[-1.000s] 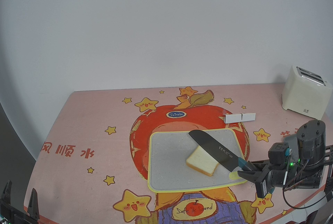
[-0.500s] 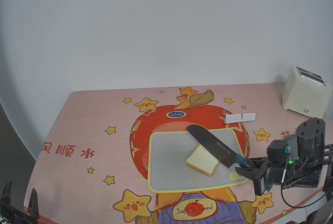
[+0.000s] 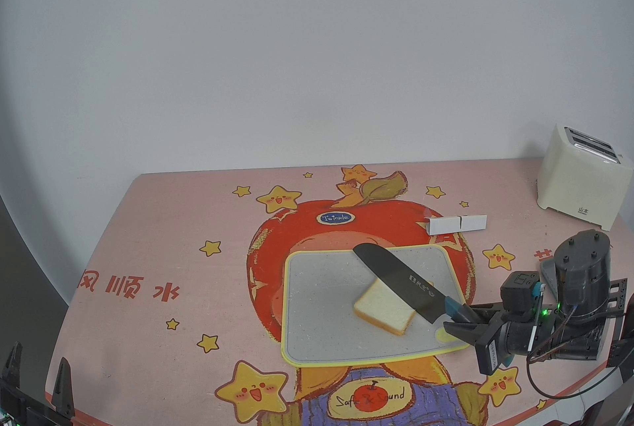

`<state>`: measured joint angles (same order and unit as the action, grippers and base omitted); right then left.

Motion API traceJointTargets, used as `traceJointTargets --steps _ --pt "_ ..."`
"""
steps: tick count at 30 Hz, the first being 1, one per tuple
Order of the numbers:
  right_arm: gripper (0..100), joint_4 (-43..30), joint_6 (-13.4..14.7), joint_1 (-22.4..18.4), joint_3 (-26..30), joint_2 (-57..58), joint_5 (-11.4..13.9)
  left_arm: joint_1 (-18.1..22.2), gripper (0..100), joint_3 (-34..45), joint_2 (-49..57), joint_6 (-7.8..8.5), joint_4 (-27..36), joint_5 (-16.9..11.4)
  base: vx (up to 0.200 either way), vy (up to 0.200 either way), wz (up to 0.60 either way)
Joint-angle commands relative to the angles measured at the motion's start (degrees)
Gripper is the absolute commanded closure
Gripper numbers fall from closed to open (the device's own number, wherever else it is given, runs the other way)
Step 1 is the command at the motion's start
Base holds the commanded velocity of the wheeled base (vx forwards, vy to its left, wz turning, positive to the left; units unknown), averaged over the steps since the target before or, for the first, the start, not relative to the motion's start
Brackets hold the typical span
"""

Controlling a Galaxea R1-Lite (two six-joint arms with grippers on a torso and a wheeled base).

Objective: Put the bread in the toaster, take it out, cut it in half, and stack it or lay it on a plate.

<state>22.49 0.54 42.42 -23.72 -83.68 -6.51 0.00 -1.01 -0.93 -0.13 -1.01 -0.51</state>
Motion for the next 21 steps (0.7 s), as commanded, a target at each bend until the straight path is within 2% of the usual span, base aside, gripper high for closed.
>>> traceJointTargets --steps 1,5,6,7,8,10,11,14,18,19,20,21 --pt "100 0.01 -0.01 -0.06 0.08 -0.17 0.01 0.00 0 1.01 0.57 0.13 -0.13 -0.10 0.000 0.000 0.00" --pt "100 0.01 -0.01 0.03 0.08 -0.26 0.01 0.00 0 1.01 0.49 0.05 -1.98 -0.54 0.000 0.000 0.00" --pt "100 0.01 -0.01 0.03 0.17 -0.17 0.01 0.00 0 1.01 0.49 -0.13 -7.07 -1.16 0.000 0.000 0.00" --pt "100 0.01 -0.01 0.03 0.17 -0.17 -0.08 0.00 0 1.01 0.49 -0.31 -16.04 -2.30 0.000 0.000 0.00" --pt "100 0.01 -0.01 0.03 0.08 -0.17 -0.08 0.00 0 1.01 0.49 -0.04 -18.50 -3.44 0.000 0.000 0.00" --pt "100 0.01 -0.01 0.03 0.08 -0.17 -0.08 0.00 0 1.01 0.49 0.13 -19.47 -4.59 0.000 0.000 0.00" --pt "100 0.01 -0.01 0.03 0.17 -0.08 -0.08 0.00 0 1.01 0.49 1.01 -20.17 -6.08 0.000 0.000 0.00" --pt "100 0.01 -0.01 0.12 0.17 -0.08 -0.08 -0.18 0 -0.39 0.75 1.63 -19.29 -7.93 0.000 0.000 0.00" --pt "100 0.01 -0.01 0.12 0.17 0.27 -0.08 -0.18 0 -2.24 -3.73 2.60 -19.29 -9.86 0.000 0.000 0.00" --pt "100 0.01 -0.01 0.03 0.08 0.36 -0.08 -0.09 0 -2.50 -7.51 4.00 -19.91 -10.83 0.000 0.000 0.00" --pt "100 0.01 -0.10 0.03 0.08 0.36 -0.08 -0.09 0 -2.59 -7.95 4.26 -19.99 -11.00 0.000 0.000 0.00" --pt "100 0.01 -0.10 -0.06 0.08 0.44 -0.08 -0.09 0 -3.21 -9.80 5.32 -20.35 -11.97 0.000 0.000 0.00"
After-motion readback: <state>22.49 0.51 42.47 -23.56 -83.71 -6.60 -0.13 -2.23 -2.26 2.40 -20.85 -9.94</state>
